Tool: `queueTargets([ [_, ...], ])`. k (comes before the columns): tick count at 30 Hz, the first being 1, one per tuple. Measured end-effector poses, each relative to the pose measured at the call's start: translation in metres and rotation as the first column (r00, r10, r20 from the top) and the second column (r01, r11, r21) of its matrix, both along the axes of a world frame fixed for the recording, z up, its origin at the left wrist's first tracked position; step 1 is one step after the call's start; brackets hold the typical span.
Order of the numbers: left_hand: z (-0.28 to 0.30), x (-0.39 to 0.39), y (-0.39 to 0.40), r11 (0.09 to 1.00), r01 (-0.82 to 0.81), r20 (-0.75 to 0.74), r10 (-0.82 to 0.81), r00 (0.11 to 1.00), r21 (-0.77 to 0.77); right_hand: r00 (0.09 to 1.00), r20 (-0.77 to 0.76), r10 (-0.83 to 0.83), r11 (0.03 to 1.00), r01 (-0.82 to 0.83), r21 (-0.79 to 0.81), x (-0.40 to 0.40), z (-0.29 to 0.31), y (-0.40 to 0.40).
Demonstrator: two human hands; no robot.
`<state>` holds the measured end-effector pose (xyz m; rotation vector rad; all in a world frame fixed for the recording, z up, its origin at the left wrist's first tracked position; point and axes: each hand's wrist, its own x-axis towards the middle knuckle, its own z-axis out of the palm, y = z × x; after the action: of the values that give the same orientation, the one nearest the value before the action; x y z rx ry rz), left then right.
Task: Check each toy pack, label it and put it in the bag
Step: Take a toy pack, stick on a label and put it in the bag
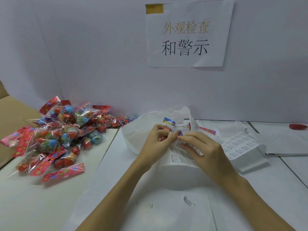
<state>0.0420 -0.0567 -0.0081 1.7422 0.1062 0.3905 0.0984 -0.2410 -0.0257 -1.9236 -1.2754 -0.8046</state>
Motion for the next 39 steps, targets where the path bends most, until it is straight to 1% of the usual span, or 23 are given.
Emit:
queueTargets([
  [2, 0.003, -0.002, 0.0, 1.0, 0.003, -0.02, -0.003, 1.0, -0.014, 1.0, -0.014, -0.005, 0.999, 0.004, -0.038, 0.001, 0.0, -0.001],
  [4, 0.004, -0.003, 0.0, 1.0, 0.006, -0.02, -0.006, 1.0, 0.019, 1.0, -0.018, -0.01, 0.996, 0.009, -0.086, 0.001, 0.001, 0.0],
  [7, 0.002, -0.004, 0.0, 0.986, -0.017, 0.02, 0.014, 1.0, 0.167, 0.999, -0.039, 0.001, 0.991, -0.006, -0.131, 0.0, 0.002, 0.001],
  [8, 0.001, -0.004, 0.0, 0.976, -0.018, 0.038, 0.01, 0.999, 0.216, 0.998, -0.066, 0.007, 0.99, -0.016, -0.137, -0.001, 0.002, 0.001],
  [10, 0.001, -0.005, -0.002, 0.964, -0.004, 0.063, -0.013, 0.998, 0.267, 0.992, -0.129, 0.012, 0.989, -0.031, -0.146, -0.002, 0.002, 0.0],
  [13, 0.0, -0.004, -0.002, 0.956, -0.002, 0.081, -0.023, 0.996, 0.292, 0.986, -0.166, 0.004, 0.987, -0.031, -0.159, -0.004, 0.002, 0.0],
  [18, -0.003, -0.002, 0.0, 0.963, -0.029, 0.092, 0.004, 0.996, 0.269, 0.978, -0.206, -0.018, 0.993, -0.007, -0.122, -0.005, 0.002, 0.0],
  [22, -0.005, 0.0, 0.0, 0.955, -0.037, 0.093, 0.01, 0.996, 0.293, 0.985, -0.171, -0.036, 0.994, 0.018, -0.106, -0.003, 0.0, 0.002],
  [27, -0.006, 0.001, 0.0, 0.959, -0.071, 0.129, 0.037, 0.991, 0.275, 0.99, -0.128, -0.056, 0.994, 0.044, -0.096, -0.001, -0.001, 0.003],
  [32, -0.011, 0.005, 0.005, 0.915, -0.18, 0.191, 0.117, 0.975, 0.36, 0.995, -0.081, -0.061, 0.994, 0.053, -0.094, 0.0, 0.0, 0.004],
  [34, -0.014, 0.007, 0.009, 0.886, -0.233, 0.23, 0.149, 0.962, 0.402, 0.995, -0.076, -0.071, 0.995, 0.065, -0.078, -0.001, 0.002, 0.004],
  [36, -0.018, 0.008, 0.014, 0.848, -0.29, 0.266, 0.184, 0.946, 0.443, 0.992, -0.111, -0.063, 0.998, 0.061, -0.026, -0.002, 0.002, 0.005],
  [38, -0.018, 0.008, 0.018, 0.827, -0.329, 0.287, 0.214, 0.934, 0.456, 0.974, -0.225, -0.039, 0.995, 0.059, 0.083, -0.006, 0.005, 0.007],
  [39, -0.017, 0.008, 0.02, 0.829, -0.35, 0.298, 0.234, 0.925, 0.436, 0.947, -0.32, -0.016, 0.986, 0.069, 0.154, -0.007, 0.006, 0.007],
])
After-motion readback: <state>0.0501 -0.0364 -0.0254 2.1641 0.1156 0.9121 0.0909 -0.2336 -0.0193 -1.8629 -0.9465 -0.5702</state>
